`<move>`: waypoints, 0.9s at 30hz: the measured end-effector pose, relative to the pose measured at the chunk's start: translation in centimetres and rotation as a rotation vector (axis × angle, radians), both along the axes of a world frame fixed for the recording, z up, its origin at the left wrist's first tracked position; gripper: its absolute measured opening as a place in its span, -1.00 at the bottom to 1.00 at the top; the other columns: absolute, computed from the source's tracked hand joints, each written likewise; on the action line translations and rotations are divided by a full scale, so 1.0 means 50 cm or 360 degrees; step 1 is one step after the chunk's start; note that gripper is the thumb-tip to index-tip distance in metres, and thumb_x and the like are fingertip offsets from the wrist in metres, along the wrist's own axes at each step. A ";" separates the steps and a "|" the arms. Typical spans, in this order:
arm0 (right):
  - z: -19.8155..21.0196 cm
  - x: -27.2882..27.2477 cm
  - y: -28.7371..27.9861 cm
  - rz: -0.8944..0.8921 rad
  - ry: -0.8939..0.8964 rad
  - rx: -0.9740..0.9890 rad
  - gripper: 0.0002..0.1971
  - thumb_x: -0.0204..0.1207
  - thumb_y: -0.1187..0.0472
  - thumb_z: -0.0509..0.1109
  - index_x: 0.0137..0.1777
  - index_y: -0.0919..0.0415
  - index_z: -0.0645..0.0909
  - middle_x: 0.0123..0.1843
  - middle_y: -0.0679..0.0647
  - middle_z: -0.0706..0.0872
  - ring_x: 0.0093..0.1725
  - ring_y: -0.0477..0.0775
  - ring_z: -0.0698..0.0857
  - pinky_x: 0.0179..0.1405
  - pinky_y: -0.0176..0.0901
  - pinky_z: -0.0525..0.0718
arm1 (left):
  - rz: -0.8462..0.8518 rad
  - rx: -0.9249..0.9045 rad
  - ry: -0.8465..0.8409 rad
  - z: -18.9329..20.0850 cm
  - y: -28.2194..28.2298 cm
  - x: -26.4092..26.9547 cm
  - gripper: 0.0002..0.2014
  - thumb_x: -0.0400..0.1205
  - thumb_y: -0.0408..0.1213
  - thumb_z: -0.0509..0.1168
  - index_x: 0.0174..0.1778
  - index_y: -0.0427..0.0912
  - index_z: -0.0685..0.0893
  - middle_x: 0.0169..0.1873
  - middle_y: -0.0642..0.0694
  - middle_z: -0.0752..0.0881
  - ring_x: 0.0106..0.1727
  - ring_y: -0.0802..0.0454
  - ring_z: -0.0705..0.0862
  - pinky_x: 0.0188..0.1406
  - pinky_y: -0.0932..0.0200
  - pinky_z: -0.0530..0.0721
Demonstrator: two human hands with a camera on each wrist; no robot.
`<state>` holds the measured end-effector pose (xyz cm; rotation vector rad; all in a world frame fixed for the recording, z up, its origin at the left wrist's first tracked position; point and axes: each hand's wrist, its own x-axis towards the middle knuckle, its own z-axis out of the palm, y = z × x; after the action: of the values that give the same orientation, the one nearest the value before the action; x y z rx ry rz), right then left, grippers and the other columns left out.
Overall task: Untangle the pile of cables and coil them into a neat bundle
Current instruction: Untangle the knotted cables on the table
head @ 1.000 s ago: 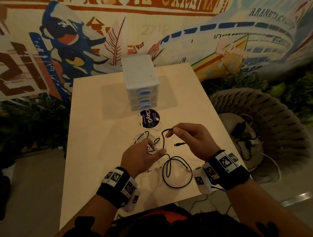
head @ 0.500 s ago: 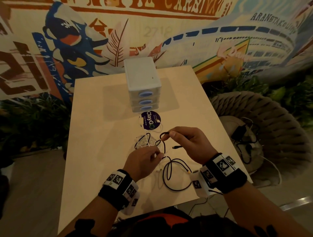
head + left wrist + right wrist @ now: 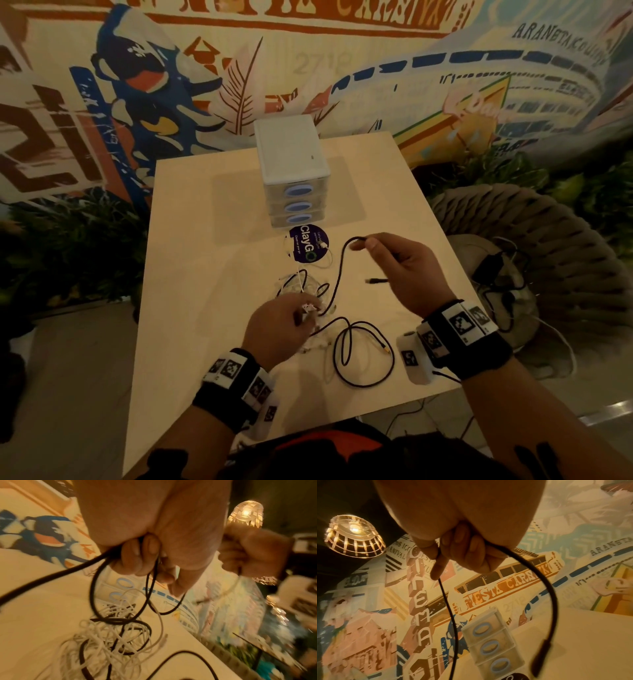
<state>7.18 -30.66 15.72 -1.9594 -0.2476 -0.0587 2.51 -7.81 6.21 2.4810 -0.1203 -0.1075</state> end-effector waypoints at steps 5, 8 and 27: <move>-0.027 0.016 -0.069 -0.0300 0.0033 -0.0094 -0.74 0.77 0.15 0.29 -0.01 0.04 0.83 -0.64 -0.16 0.39 -0.59 -0.12 0.33 -0.54 -0.21 0.36 | 0.0402 -0.0439 -0.0301 0.050 0.070 0.016 -0.48 0.64 -0.17 0.45 0.52 0.18 0.51 -0.03 0.24 0.70 -0.23 0.26 0.66 -0.18 0.33 0.64; -0.051 0.017 -0.117 -0.0459 -0.0020 -0.0112 -0.70 0.76 0.18 0.30 -0.15 -0.06 0.80 -0.56 -0.03 0.50 -0.53 -0.12 0.42 -0.40 -0.12 0.52 | 0.0577 -0.0301 -0.0229 0.058 0.114 0.032 -0.38 0.63 -0.09 0.44 0.60 0.26 0.40 0.01 0.21 0.69 -0.25 0.08 0.62 -0.22 0.23 0.57; -0.141 -0.021 -0.052 0.0317 0.0302 -0.0792 -0.75 0.71 0.19 0.24 0.11 -0.23 0.64 0.02 -0.14 0.50 -0.06 -0.20 0.58 -0.07 -0.12 0.57 | 0.0058 -0.0643 0.0481 0.065 0.082 0.025 -0.86 0.68 -0.04 0.43 -0.03 0.11 0.92 -0.24 0.10 0.88 -0.07 0.18 0.82 0.01 0.06 0.73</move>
<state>6.14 -33.26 8.65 -2.4025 -0.3558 0.3479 3.77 -3.71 9.45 2.0367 0.0306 -0.4001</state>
